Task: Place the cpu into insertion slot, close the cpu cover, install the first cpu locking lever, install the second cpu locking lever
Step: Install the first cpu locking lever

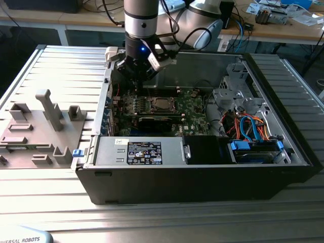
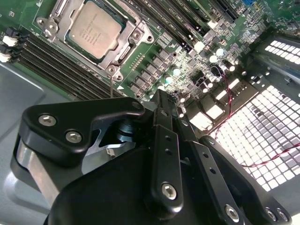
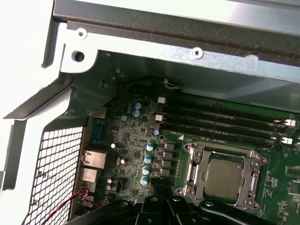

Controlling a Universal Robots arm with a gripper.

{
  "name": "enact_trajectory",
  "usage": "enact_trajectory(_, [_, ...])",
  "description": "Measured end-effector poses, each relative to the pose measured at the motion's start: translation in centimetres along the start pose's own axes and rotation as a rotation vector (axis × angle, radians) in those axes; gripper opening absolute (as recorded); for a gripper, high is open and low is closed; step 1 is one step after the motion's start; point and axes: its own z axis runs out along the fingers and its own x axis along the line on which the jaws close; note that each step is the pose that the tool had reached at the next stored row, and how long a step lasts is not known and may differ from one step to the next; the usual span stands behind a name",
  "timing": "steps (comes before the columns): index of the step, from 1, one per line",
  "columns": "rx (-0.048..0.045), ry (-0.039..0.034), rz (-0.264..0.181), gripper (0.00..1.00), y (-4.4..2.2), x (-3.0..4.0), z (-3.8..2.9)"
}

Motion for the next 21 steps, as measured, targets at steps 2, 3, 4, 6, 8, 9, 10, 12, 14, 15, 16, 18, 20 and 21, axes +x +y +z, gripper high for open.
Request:
enact_trajectory(2, [0.0000, 0.0000, 0.000, 0.11, 0.01, 0.04, 0.00])
enact_trajectory(3, [0.0000, 0.0000, 0.000, 0.11, 0.01, 0.06, 0.00])
enact_trajectory(4, [0.0000, 0.0000, 0.000, 0.11, 0.01, 0.08, 0.00])
enact_trajectory(6, [0.0000, 0.0001, 0.000, 0.11, 0.02, 0.12, 0.00])
enact_trajectory(8, [0.0000, 0.0000, 0.000, 0.11, 0.03, 0.15, 0.00])
enact_trajectory(9, [0.0000, 0.0000, 0.000, 0.11, 0.03, 0.18, 0.00])
enact_trajectory(10, [0.0000, 0.0001, 0.000, 0.11, 0.03, 0.20, 0.00])
enact_trajectory(12, [0.0000, 0.0001, 0.000, 0.11, 0.04, 0.24, 0.01])
enact_trajectory(14, [0.0000, 0.0001, 0.000, 0.11, 0.05, 0.29, 0.01])
enact_trajectory(15, [0.0000, 0.0001, 0.000, 0.11, 0.05, 0.31, 0.01])
enact_trajectory(16, [0.0000, 0.0000, 0.000, 0.11, 0.05, 0.33, 0.01])
enact_trajectory(18, [0.0000, 0.0001, 0.000, 0.11, 0.06, 0.37, 0.01])
enact_trajectory(20, [0.0000, 0.0000, 0.000, 0.11, 0.07, 0.43, 0.01])
enact_trajectory(21, [0.0000, 0.0001, 0.000, 0.11, 0.07, 0.45, 0.01])
